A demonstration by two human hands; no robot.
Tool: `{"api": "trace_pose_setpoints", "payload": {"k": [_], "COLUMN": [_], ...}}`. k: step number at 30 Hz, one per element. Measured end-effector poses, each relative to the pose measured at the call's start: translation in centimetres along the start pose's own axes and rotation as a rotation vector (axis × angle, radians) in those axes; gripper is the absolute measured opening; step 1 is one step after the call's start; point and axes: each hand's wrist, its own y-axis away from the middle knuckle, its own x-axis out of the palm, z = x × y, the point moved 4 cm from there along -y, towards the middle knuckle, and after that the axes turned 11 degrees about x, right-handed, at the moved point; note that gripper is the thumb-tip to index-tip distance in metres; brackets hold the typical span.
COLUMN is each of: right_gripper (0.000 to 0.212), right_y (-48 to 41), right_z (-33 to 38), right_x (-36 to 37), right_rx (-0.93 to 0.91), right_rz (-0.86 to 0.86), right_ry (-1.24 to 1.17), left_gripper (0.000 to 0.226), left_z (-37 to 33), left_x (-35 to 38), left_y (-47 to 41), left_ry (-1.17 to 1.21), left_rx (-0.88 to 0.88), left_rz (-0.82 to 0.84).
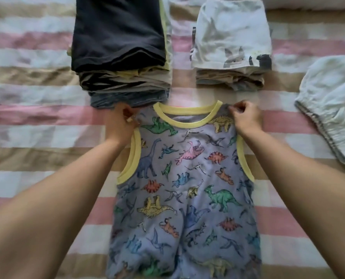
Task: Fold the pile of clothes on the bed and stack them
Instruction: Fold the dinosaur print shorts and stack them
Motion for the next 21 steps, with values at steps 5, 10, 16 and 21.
{"api": "trace_pose_setpoints", "payload": {"k": [5,10,16,21], "right_gripper": [0.030,0.020,0.037,0.048], "right_y": [0.1,-0.3,1.6,9.1], "right_z": [-1.7,0.5,-0.2,-4.6], "right_x": [-0.4,-0.8,-0.3,-1.4], "right_rx": [0.004,-0.080,-0.021,0.036], "right_rz": [0.009,-0.094,-0.049,-0.062], "right_ry": [-0.007,0.059,0.003,-0.039], "left_gripper": [0.010,0.018,0.036,0.039], "left_z": [0.4,0.2,0.0,0.5], "left_x": [0.1,-0.2,0.3,-0.3], "left_y": [-0.8,-2.9,0.4,8.7], "left_ry": [-0.140,-0.236,0.021,0.119], "left_rx": [0.138,0.084,-0.050,-0.153], "left_rz": [0.043,-0.078,-0.180,-0.149]}}
